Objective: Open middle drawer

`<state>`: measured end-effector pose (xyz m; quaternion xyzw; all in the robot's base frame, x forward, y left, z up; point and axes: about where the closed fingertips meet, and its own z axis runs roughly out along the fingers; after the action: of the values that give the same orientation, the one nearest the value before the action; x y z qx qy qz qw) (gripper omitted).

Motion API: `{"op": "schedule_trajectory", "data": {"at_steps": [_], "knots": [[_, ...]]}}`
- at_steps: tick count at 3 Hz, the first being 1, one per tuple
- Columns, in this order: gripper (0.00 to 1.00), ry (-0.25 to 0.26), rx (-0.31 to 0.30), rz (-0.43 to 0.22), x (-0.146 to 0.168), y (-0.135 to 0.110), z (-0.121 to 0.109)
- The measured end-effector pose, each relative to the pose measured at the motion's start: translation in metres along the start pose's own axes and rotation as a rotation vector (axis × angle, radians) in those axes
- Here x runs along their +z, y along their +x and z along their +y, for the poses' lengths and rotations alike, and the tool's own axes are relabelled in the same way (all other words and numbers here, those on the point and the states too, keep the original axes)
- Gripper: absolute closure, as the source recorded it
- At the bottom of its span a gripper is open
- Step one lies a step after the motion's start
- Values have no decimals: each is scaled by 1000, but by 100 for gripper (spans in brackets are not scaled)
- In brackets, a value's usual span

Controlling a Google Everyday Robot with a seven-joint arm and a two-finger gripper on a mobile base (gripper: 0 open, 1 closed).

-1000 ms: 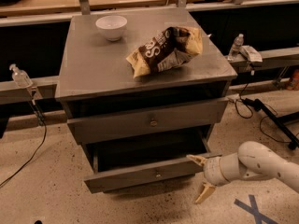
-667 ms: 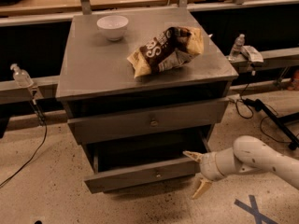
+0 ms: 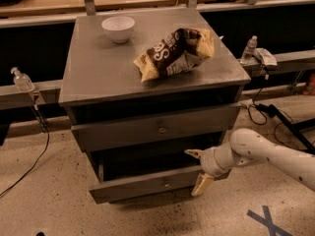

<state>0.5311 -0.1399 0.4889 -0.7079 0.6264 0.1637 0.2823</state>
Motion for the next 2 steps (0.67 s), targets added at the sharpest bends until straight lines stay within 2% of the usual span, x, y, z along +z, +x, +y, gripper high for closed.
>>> {"op": "schedule_trajectory", "data": {"at_steps": [1, 2], "knots": [[15, -25, 16, 33, 19, 9, -14], [17, -68, 41, 77, 45, 22, -17]]}}
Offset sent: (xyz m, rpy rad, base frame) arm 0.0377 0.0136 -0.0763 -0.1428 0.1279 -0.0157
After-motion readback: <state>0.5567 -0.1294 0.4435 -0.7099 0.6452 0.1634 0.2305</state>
